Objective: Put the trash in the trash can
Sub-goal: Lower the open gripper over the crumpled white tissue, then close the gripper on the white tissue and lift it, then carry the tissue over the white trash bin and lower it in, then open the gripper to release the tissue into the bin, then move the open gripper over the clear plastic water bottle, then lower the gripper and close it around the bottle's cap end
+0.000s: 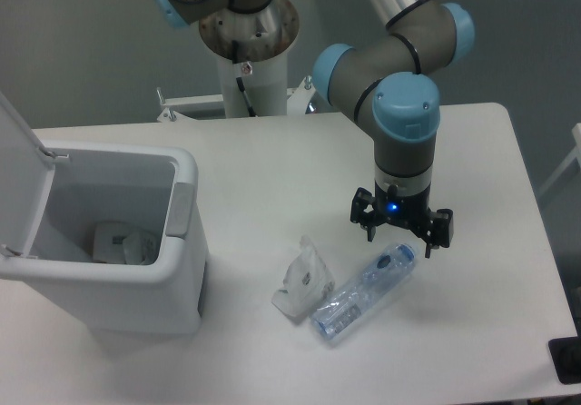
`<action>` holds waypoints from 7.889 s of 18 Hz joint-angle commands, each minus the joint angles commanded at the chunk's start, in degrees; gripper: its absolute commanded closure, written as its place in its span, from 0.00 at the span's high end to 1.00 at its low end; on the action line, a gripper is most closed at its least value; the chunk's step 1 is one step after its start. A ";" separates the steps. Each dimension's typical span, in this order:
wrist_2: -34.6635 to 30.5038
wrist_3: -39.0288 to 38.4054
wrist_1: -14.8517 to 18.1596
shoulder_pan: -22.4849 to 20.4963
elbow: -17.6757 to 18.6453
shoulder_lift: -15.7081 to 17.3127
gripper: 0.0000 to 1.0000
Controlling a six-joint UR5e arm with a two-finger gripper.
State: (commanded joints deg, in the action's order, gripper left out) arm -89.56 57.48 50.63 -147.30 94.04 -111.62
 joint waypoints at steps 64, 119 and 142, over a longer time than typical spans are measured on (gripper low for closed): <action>48.24 -20.29 9.58 -1.85 -12.57 6.94 0.00; 27.89 -7.83 3.16 -0.35 -11.78 -5.88 1.00; 2.04 1.14 2.37 10.89 -10.20 -13.97 1.00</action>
State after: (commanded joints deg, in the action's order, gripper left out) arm -87.52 58.62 53.00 -136.41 83.85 -125.59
